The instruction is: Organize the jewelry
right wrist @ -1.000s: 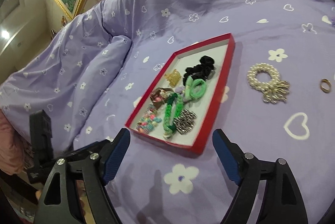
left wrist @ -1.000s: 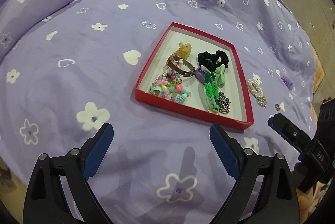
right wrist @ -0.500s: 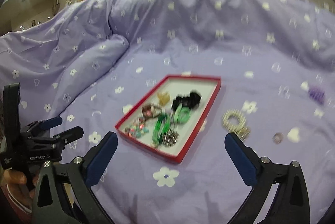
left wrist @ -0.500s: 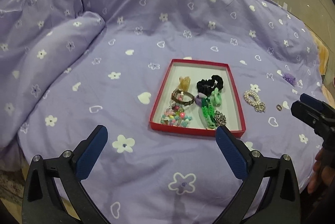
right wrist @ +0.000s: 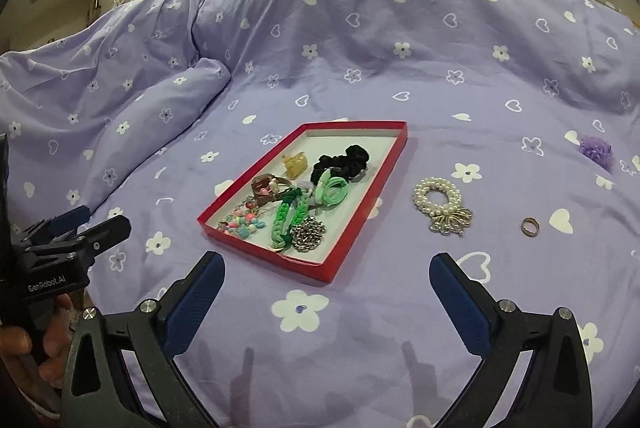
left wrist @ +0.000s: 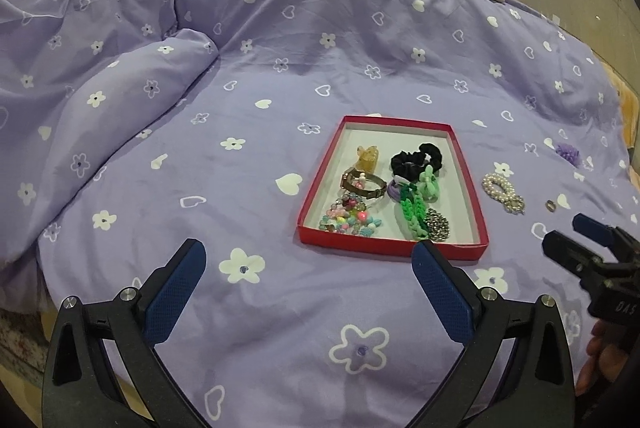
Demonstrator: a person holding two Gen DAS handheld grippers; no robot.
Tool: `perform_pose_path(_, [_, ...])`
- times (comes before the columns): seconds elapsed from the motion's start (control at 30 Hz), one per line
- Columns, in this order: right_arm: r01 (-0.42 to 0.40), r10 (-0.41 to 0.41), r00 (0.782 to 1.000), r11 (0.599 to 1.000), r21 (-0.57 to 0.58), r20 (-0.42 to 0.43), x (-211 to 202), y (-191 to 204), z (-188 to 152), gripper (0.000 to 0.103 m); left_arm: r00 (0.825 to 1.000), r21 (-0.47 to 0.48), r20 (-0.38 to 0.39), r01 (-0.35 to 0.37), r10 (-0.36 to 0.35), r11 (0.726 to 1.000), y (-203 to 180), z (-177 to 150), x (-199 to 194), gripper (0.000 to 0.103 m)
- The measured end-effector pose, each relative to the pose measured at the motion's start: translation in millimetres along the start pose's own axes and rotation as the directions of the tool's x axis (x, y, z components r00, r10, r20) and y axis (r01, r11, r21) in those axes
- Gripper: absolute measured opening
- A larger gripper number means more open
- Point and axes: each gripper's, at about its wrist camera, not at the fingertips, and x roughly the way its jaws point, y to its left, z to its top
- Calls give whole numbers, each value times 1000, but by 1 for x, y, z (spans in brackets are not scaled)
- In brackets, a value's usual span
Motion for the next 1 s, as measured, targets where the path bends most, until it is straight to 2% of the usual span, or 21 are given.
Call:
perform_pose_path(0.33, [3,-3,1000,1000,1,-14,9,-3,-9,103,1000,26,-22,-5,5,1000,-10,-10,6,103])
perform_pose_path(1.0, [1,-1,1000,999,-45,-12,6,9,-11,103,1000,32,-6,-11,11,999,-11,-8,-3,103])
